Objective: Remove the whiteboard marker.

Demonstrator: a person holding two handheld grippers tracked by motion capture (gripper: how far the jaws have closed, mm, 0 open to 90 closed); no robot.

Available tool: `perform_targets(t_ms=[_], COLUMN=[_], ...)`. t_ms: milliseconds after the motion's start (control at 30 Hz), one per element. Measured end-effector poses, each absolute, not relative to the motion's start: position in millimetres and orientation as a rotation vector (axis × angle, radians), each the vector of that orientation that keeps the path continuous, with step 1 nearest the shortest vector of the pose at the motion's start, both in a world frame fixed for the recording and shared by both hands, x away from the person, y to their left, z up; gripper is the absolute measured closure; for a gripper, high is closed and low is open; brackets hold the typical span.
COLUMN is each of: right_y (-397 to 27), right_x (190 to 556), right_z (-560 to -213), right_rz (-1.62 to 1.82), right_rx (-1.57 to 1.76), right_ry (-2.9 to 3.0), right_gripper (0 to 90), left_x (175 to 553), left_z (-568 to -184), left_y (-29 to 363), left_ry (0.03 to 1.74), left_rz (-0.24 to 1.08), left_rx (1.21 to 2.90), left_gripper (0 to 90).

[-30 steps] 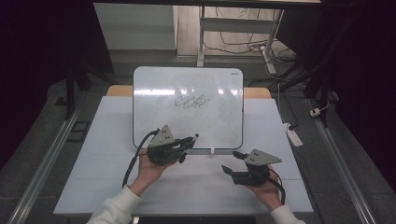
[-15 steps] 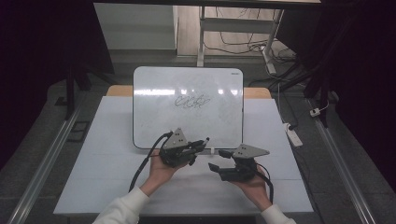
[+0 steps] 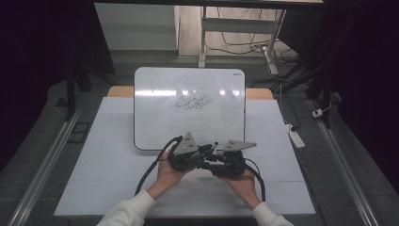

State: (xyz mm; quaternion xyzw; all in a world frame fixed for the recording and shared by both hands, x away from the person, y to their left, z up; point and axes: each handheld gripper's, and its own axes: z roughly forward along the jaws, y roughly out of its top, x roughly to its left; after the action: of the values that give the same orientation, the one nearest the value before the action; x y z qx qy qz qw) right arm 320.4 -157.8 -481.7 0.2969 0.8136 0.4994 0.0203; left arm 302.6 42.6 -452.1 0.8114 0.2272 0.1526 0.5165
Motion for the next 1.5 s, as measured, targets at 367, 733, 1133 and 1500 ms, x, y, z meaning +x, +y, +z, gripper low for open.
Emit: perform_targets(t_ms=[367,733,1133,1500], right_y=[-150,-151,-170,-190], right_x=[326,327,332,334], right_z=[-485,-484,-473,-454], right_rz=[1.512,1.473,1.556,1.640], right_rx=[0.993,0.949,0.885,0.830], right_ry=[2.558,2.540,2.422,2.281], right_gripper=[76.6,77.9,78.2,78.3], left_x=[299,298,266,244], left_z=[-452,-446,-461,-488], left_y=[37,60,159,219], left_ry=[0.537,0.597,0.857,0.983], left_rz=[0.386,0.343,0.391,0.417], left_rx=[1.962,1.913,1.924,1.960], left_gripper=[82.0,59.8,37.3,31.7])
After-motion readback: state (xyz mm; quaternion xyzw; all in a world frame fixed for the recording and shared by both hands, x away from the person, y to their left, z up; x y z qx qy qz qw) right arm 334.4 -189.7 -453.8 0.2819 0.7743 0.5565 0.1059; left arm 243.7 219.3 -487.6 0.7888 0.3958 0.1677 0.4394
